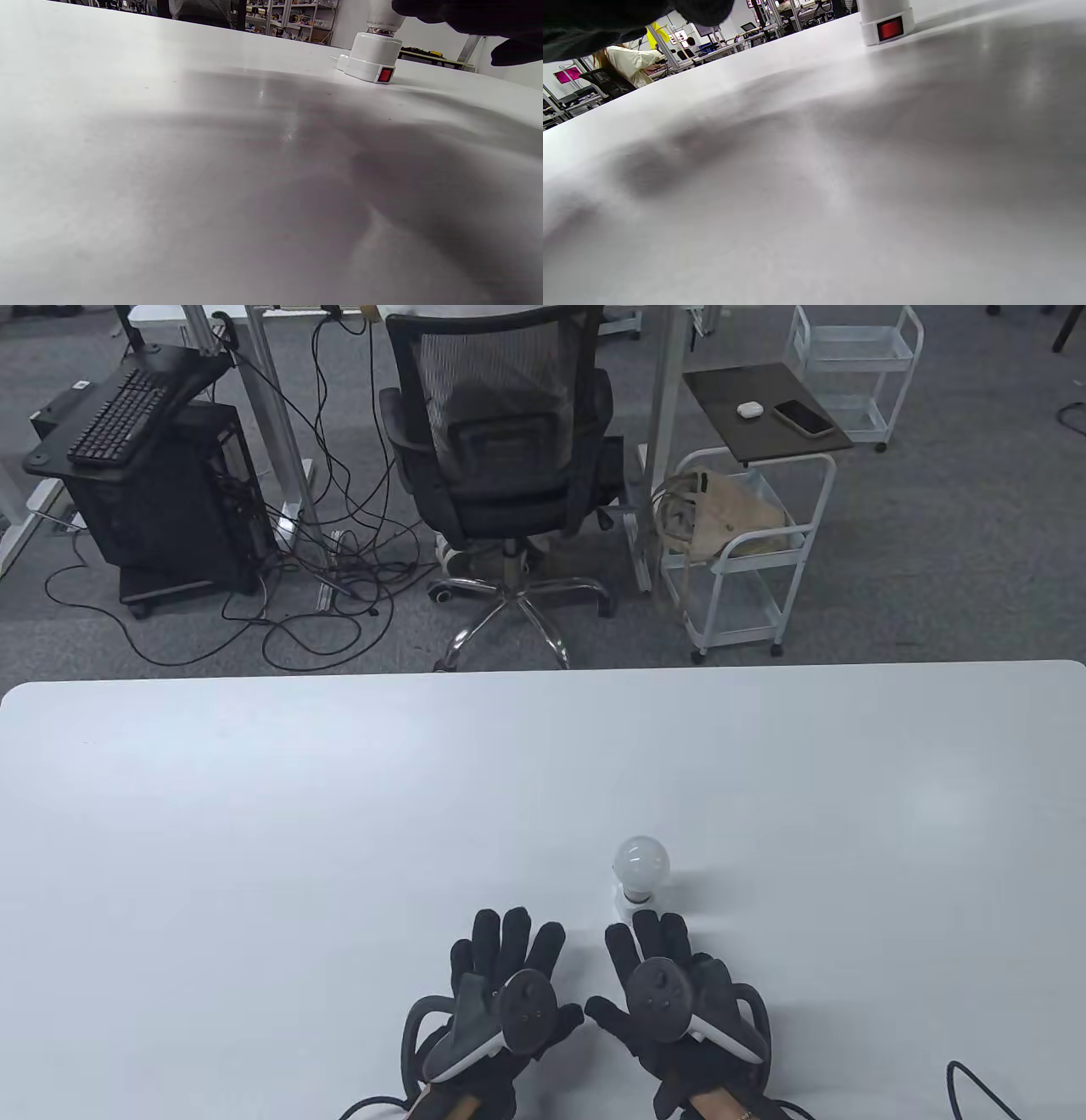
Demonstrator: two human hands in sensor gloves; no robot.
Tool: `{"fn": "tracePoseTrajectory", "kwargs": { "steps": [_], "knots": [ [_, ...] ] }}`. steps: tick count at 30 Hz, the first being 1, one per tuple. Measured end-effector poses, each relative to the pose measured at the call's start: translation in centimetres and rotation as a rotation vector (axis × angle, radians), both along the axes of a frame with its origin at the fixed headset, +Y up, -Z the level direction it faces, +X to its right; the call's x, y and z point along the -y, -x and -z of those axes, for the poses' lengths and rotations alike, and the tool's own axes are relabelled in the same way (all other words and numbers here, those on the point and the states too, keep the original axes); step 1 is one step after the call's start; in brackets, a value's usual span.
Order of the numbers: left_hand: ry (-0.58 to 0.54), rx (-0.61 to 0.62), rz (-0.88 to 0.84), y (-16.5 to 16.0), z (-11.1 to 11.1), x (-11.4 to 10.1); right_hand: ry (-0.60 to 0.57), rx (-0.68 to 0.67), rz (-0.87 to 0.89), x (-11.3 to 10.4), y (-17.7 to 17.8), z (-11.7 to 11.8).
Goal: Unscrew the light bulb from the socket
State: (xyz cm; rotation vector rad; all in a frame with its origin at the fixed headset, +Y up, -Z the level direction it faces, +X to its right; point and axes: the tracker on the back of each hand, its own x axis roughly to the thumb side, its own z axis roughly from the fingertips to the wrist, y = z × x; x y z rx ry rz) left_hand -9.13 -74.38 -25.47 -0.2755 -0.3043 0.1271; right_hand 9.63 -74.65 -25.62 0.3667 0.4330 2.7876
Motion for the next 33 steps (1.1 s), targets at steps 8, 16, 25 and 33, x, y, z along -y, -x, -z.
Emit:
{"fn": "tracePoseTrajectory", "kwargs": {
  "steps": [8, 16, 25, 33],
  "knots": [
    [-0.013, -0.008, -0.004, 0.1, -0.1, -0.2, 0.0, -0.002, 0.008, -0.1, 0.0, 0.0],
    [-0.004, 0.001, 0.005, 0.1, -0.1, -0.1, 0.026, 0.083, 0.013, -0.2, -1.3, 0.4],
    [0.001, 0.002, 0.0, 0.0, -0.1, -0.1, -0.059, 0.405, 0.255, 1.3, -4.1, 4.3],
    [0.001, -0.007, -0.006, 0.3, 0.0, -0.2, 0.181, 0.441, 0.338, 3.5, -3.4, 7.8]
  ]
}}
